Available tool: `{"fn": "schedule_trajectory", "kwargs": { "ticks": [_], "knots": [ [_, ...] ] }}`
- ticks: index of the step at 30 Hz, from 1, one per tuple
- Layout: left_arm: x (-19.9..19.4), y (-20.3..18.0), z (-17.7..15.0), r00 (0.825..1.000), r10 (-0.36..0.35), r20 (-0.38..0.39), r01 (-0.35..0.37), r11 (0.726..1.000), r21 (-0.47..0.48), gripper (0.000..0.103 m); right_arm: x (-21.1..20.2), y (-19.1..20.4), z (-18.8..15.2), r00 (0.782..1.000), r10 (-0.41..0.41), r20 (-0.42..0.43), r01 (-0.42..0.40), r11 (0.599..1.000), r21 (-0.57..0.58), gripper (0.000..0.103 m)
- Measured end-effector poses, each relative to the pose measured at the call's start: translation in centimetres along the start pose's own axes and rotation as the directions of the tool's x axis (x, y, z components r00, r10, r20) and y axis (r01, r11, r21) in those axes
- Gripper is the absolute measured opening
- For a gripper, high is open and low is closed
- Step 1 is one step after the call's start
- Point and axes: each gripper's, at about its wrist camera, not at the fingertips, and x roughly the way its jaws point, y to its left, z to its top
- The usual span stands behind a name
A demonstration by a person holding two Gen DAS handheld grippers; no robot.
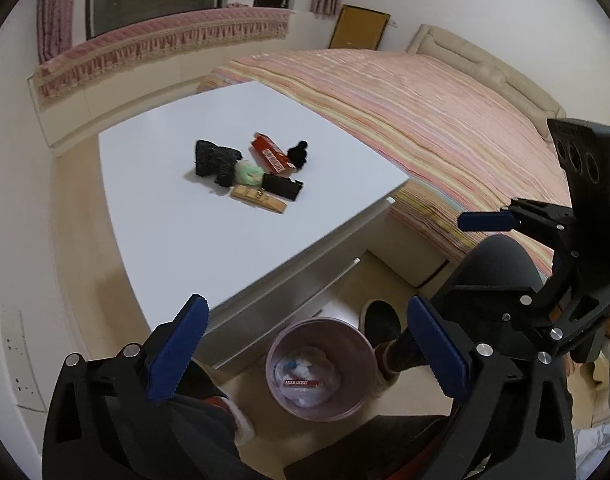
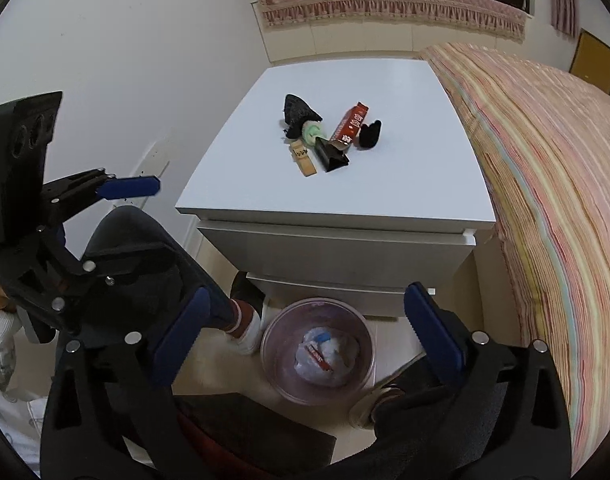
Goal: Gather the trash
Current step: 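Move both tools back over the table toward the remaining items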
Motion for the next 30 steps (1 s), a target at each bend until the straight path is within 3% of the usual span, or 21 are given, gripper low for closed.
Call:
{"fn": "schedule_trajectory", "kwargs": {
  "ticks": [17,30],
  "knots": [
    [-0.2,1.3,0.6,1.0,0.026,0.001,-0.026,0.999,-0.026,0.095,0.2,-0.5,1.0,1.0,-0.007,-0.003,0.007,1.0,0.011,0.099],
    [0.8,4.6,5.0,0.999,0.041,0.029,-0.039,0.998,-0.039,0.095,0.7,-3.0,6.3,0.999,-0.021,0.035,0.022,1.0,-0.003,0.099]
  ]
}}
